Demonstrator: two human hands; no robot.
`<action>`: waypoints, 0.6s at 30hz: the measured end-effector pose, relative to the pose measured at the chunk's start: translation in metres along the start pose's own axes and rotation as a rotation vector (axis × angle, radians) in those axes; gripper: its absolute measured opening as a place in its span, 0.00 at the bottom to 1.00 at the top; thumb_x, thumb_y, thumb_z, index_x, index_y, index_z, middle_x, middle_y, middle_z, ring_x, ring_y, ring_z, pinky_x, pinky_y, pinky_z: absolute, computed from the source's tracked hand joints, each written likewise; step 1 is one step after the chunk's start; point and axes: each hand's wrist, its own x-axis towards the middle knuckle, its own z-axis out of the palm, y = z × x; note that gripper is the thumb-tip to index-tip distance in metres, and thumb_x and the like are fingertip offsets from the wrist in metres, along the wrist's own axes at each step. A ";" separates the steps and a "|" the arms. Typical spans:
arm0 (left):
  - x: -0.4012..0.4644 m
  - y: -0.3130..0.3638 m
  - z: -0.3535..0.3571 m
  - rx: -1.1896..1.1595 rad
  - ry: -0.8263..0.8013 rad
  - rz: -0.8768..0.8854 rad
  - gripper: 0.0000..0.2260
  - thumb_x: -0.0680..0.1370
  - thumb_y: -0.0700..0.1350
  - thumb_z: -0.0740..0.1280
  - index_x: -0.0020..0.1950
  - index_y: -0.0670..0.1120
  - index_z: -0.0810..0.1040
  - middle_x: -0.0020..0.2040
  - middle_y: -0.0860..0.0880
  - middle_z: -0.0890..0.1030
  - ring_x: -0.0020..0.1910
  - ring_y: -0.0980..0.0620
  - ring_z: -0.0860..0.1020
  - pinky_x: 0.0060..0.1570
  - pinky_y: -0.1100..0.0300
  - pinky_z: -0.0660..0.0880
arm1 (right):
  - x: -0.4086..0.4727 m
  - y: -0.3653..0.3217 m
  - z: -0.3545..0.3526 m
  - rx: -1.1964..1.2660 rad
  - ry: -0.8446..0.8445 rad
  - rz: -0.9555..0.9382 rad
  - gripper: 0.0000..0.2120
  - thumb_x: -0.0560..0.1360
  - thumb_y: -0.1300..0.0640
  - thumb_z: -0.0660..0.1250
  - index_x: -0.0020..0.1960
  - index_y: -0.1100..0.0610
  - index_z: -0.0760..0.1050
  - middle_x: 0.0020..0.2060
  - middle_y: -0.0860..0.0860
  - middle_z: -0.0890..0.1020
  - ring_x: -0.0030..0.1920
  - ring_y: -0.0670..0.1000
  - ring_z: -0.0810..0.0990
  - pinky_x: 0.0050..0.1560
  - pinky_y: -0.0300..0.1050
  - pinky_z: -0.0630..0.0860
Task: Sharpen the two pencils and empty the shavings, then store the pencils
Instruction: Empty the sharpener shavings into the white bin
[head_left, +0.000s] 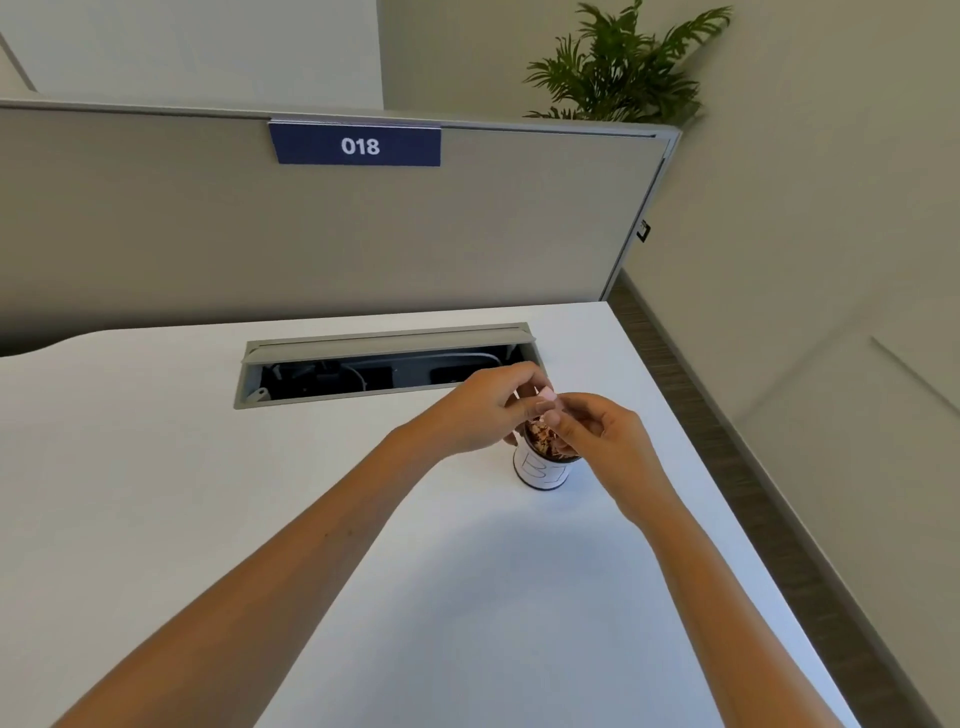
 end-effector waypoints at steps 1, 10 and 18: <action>0.004 -0.001 0.003 0.034 0.014 0.009 0.09 0.82 0.49 0.62 0.56 0.45 0.75 0.48 0.47 0.80 0.39 0.54 0.79 0.38 0.55 0.82 | 0.005 0.003 -0.001 0.005 -0.003 0.010 0.09 0.74 0.56 0.70 0.53 0.54 0.79 0.45 0.50 0.84 0.45 0.41 0.82 0.42 0.31 0.77; 0.032 -0.018 0.036 0.088 0.084 0.052 0.05 0.82 0.44 0.61 0.53 0.43 0.74 0.45 0.43 0.80 0.44 0.44 0.77 0.42 0.50 0.75 | 0.027 0.038 -0.012 0.180 -0.044 0.118 0.13 0.76 0.56 0.67 0.59 0.57 0.79 0.53 0.54 0.79 0.52 0.48 0.79 0.54 0.45 0.73; 0.044 -0.029 0.045 0.101 0.062 0.094 0.04 0.82 0.42 0.60 0.54 0.45 0.73 0.45 0.49 0.78 0.42 0.54 0.74 0.40 0.63 0.70 | 0.028 0.046 -0.026 0.256 -0.164 0.170 0.13 0.78 0.54 0.63 0.61 0.54 0.79 0.36 0.50 0.74 0.36 0.45 0.69 0.42 0.40 0.71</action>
